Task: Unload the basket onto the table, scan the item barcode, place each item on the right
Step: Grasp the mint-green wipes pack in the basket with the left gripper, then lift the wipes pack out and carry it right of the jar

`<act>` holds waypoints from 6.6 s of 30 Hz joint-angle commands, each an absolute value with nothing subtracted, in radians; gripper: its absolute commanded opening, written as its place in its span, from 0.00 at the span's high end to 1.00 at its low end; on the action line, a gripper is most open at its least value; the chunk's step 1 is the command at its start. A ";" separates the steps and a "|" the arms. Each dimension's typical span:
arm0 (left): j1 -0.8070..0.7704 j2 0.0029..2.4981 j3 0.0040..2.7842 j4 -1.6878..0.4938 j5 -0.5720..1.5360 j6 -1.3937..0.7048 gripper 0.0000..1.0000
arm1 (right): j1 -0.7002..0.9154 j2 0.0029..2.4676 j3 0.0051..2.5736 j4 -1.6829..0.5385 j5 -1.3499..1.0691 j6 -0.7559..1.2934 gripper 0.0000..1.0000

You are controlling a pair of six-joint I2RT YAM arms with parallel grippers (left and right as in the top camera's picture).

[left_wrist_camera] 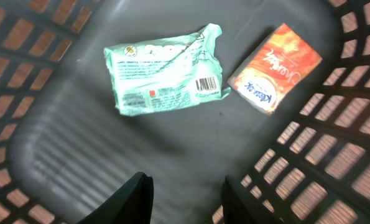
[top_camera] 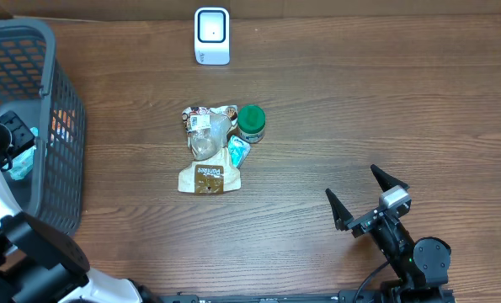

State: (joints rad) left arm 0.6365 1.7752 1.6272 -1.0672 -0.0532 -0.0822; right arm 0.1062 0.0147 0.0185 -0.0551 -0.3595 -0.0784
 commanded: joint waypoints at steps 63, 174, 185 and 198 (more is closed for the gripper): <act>0.636 2.047 1.505 -0.744 -0.055 0.442 0.19 | 0.112 0.003 0.008 -0.054 -0.360 -0.076 0.00; 0.641 2.172 1.575 -0.915 -0.100 0.247 0.69 | 0.112 0.003 0.008 -0.054 -0.360 -0.076 0.00; 0.639 2.115 1.591 -0.983 -0.104 0.221 0.96 | 0.112 0.003 0.008 -0.054 -0.360 -0.076 0.00; 0.516 1.563 1.636 -1.052 -0.031 -0.034 0.96 | 0.112 0.003 0.008 -0.054 -0.360 -0.076 0.00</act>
State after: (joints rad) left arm 0.5701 1.7355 1.6184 -1.0367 -0.0952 0.0509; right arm 0.1062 0.0147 0.0185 -0.0551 -0.3595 -0.0780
